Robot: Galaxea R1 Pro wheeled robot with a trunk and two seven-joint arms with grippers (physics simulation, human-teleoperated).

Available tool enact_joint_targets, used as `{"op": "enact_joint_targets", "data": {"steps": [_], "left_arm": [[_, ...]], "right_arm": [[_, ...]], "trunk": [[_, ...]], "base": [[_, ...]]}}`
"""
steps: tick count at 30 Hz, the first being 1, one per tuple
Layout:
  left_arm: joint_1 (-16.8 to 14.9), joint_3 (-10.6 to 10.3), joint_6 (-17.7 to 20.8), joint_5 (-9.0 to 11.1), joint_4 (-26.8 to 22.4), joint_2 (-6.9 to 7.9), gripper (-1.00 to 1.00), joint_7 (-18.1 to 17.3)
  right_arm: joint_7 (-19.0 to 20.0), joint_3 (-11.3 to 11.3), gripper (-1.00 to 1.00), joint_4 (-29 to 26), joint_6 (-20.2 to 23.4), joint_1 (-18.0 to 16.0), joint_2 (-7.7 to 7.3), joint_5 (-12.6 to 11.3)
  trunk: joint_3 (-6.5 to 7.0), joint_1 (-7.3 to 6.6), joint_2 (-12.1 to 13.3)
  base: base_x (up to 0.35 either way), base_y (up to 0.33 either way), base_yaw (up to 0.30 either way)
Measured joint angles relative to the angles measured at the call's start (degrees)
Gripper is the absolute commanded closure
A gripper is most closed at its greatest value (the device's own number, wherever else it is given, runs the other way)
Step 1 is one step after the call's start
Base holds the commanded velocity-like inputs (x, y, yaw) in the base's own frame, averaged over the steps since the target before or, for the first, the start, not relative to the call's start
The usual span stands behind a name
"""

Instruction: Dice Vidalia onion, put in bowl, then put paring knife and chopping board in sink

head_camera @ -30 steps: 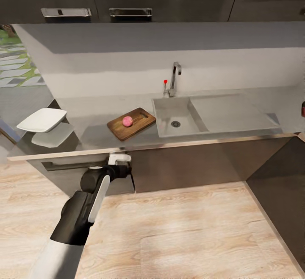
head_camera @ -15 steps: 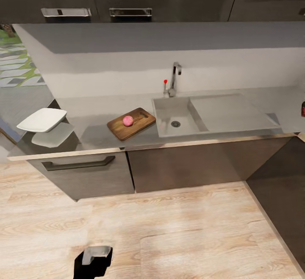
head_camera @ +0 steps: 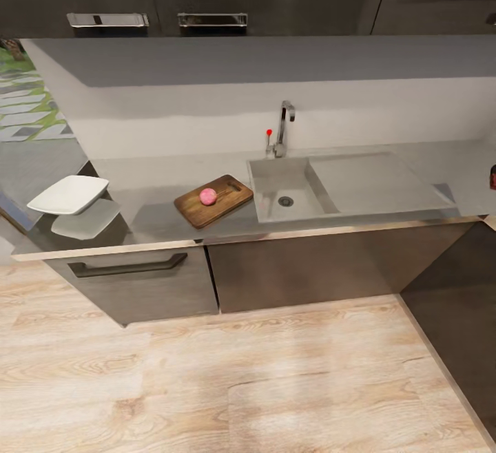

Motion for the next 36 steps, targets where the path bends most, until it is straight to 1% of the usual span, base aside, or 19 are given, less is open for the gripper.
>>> {"op": "enact_joint_targets", "data": {"steps": [5,7,12,22,36], "left_arm": [[0.01,-0.03,-0.49,0.02,1.15,-0.06,-1.00,-0.01],[0.01,0.05,-0.53,0.05,2.53,-0.04,-1.00,-0.02],[0.00,0.12,-0.53,0.06,5.04,-0.21,-1.00,-0.06],[0.00,0.14,-0.45,0.12,6.04,-0.29,-1.00,0.00],[-0.08,0.16,-0.45,0.07,8.81,-0.61,-1.00,-0.11]], "right_arm": [[0.00,0.01,-1.00,0.90,-0.05,-0.01,0.20,-0.01],[0.00,-0.06,-1.00,1.89,-0.06,0.01,0.22,0.02],[-0.03,-0.11,-1.00,2.30,-0.09,-0.02,0.20,0.02],[-0.11,-0.16,-1.00,2.47,-2.71,-0.02,0.07,-0.12],[-0.08,-0.05,-1.00,2.49,-2.96,0.00,0.07,-0.01]], "trunk": [[0.00,0.00,0.00],[0.00,0.00,0.00],[0.02,0.00,0.00],[0.62,0.00,0.00],[1.66,0.00,0.00]], "base": [[0.000,0.000,0.000],[0.000,0.000,0.000],[0.000,0.000,-0.050],[0.000,0.000,-0.174],[0.000,0.000,-0.190]]}}
